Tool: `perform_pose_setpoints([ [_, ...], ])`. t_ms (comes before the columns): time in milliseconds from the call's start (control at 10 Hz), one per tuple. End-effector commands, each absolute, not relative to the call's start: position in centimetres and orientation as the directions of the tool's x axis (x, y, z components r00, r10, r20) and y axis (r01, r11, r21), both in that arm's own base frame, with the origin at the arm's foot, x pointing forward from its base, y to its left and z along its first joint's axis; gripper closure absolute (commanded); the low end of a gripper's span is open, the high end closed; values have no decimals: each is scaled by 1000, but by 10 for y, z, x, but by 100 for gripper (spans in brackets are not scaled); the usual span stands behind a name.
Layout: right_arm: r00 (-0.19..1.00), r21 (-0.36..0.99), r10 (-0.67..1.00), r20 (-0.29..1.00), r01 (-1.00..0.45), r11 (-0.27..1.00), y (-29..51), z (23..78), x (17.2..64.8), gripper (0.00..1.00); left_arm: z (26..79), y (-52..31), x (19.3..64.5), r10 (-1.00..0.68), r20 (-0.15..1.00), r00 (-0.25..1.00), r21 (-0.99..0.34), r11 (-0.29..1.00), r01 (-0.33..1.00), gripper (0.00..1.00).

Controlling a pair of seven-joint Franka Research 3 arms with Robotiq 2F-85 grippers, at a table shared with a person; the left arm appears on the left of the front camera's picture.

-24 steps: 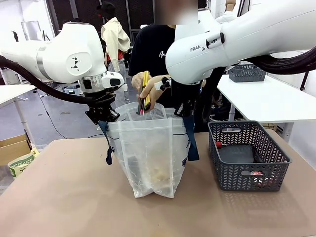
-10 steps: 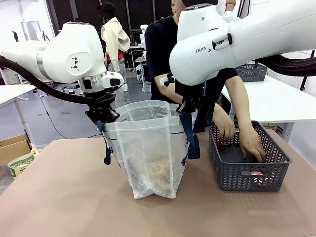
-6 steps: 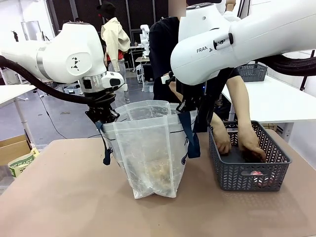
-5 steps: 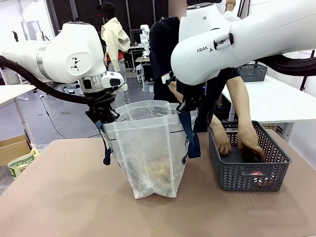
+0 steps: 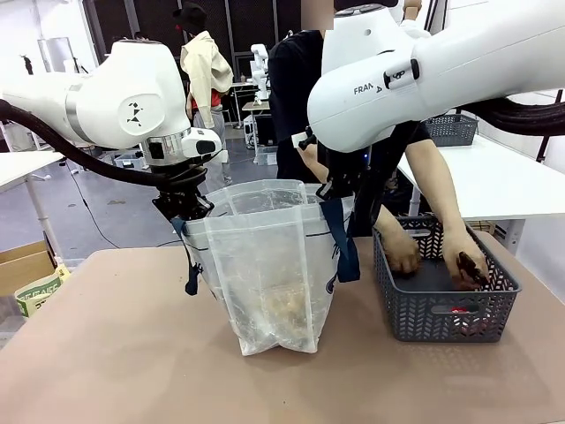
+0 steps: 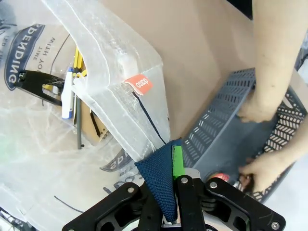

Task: Transfer purchased items from the store into the shopping bag.
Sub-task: Move the Reusable shopping bag to the right side of the table.

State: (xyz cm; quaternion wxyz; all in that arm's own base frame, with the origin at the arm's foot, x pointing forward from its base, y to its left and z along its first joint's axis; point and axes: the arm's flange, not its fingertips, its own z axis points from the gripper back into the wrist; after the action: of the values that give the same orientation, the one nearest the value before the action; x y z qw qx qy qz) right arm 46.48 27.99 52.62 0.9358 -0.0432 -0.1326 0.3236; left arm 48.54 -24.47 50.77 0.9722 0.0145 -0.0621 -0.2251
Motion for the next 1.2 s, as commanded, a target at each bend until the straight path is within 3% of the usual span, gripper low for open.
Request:
perform_pose_setpoints([
  [0, 756, -167, 616, 222, -593, 787, 279, 527, 465, 100, 508, -244, 485, -439, 114, 891, 57, 898, 435, 100],
  [1100, 709, -177, 654, 263, -631, 755, 279, 529, 461, 100, 508, -244, 485, -439, 114, 891, 57, 898, 435, 100],
])
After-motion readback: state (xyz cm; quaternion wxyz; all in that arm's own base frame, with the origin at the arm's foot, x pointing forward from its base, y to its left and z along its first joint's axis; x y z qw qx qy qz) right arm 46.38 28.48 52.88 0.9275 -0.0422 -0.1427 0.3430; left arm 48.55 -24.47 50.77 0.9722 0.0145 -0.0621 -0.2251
